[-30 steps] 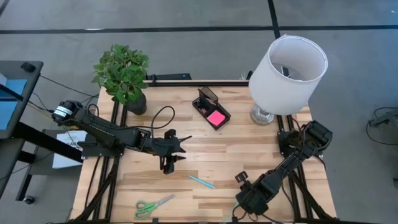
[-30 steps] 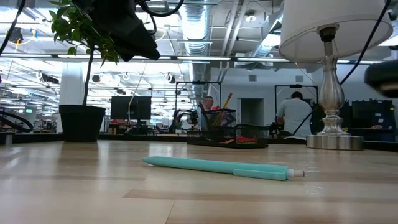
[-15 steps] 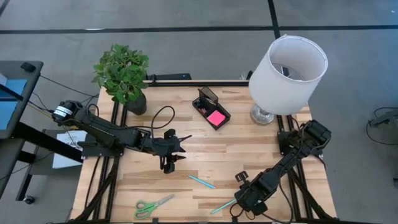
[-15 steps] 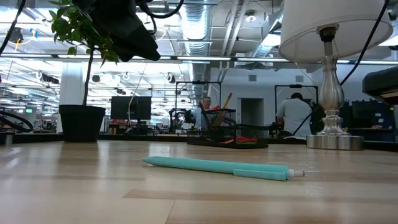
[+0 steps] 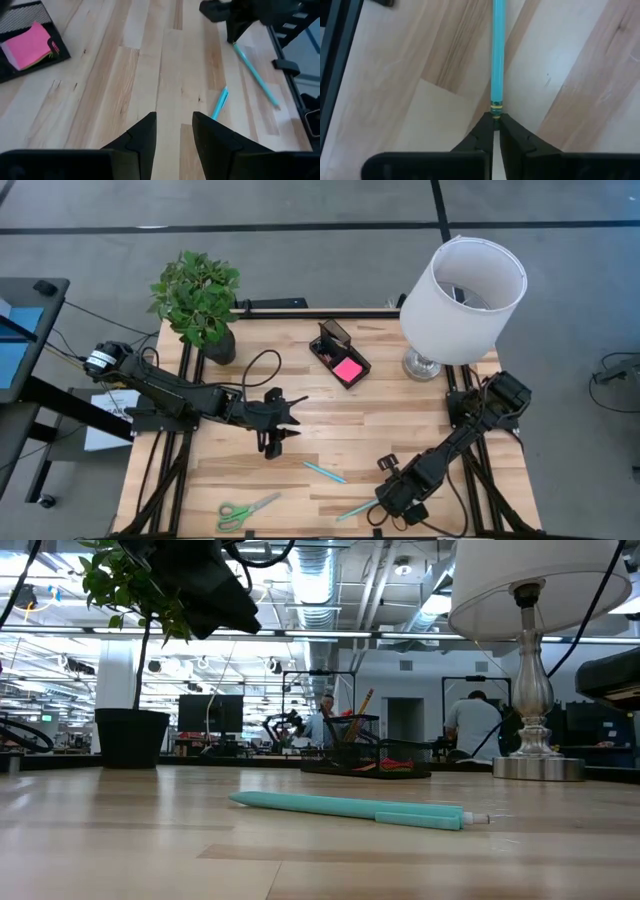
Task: Pick and place office supplies into organizer
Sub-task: Put the blue pencil into the desk organizer
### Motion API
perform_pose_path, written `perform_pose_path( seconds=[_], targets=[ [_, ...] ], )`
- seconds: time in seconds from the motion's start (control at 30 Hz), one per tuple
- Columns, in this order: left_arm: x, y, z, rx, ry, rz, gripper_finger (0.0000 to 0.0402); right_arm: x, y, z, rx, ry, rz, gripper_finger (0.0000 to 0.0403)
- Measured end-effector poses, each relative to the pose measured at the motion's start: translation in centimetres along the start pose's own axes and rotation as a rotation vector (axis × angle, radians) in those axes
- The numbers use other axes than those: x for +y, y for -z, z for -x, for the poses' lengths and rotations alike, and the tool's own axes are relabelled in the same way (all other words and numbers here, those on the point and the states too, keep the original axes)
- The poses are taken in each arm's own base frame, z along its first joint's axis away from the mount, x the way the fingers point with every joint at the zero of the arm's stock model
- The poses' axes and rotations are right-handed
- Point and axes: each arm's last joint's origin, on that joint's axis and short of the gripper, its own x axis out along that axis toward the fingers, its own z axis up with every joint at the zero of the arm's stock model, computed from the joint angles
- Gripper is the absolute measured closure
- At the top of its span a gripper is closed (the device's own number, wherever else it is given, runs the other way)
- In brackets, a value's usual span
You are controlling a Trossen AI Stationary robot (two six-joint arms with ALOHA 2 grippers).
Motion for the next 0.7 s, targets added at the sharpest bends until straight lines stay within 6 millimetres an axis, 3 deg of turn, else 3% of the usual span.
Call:
perform_pose_path(
  seconds=[0.3,0.5,0.7],
  targets=[
    [-0.1,-0.2,0.0,-0.024,0.005,0.008,0.0285,-0.4,-1.6,1.5,-0.097,0.085,-0.057,0.0396],
    [-0.3,-0.9,0.0,-0.086,0.043,0.015,0.0285,-1.4,-4.0,3.6,-0.261,0.211,-0.299,0.0395],
    [-0.5,-1.3,0.1,-0.132,0.05,-0.109,0.0285,-1.8,-5.2,4.9,-0.361,0.303,-0.461,0.04]
  ],
)
